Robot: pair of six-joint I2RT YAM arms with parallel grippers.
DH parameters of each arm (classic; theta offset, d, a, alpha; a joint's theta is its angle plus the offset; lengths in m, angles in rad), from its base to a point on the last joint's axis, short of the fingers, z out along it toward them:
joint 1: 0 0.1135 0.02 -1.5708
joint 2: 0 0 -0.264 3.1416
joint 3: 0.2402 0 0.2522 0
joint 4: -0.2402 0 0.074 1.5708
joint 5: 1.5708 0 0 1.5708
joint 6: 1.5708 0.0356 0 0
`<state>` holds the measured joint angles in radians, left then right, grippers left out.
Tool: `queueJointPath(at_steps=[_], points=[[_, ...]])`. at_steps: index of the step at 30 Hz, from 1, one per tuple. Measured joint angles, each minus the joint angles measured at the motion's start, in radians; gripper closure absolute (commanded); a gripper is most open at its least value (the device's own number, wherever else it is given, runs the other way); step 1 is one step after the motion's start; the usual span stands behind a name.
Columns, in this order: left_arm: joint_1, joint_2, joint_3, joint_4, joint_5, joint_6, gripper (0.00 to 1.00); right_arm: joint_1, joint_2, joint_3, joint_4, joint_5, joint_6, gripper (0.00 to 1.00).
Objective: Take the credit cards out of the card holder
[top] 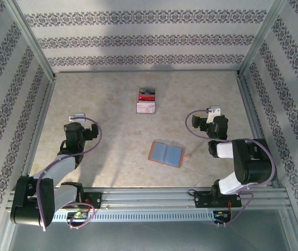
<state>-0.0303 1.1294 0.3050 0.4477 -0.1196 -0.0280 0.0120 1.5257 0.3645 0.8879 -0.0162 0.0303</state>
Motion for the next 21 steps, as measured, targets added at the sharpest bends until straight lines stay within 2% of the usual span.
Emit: queueJointPath(at_steps=[10, 16, 18, 21], points=[[0.001, 0.179, -0.077, 0.356, 0.158, 0.048, 0.00, 0.004, 0.000, 0.000, 0.000, 0.047, -0.001, 0.02], [0.003, 0.431, -0.075, 0.636, 0.237, 0.069, 0.00, 0.004, 0.000, 0.000, 0.000, 0.053, 0.000, 0.02], [0.007, 0.484, -0.080, 0.670, 0.240, 0.070, 0.00, 0.004, 0.000, 0.000, 0.000, 0.053, -0.001, 0.02], [0.015, 0.483, -0.071, 0.671, 0.240, 0.070, 0.00, 0.004, 0.000, 0.000, 0.000, 0.053, 0.000, 0.02]])
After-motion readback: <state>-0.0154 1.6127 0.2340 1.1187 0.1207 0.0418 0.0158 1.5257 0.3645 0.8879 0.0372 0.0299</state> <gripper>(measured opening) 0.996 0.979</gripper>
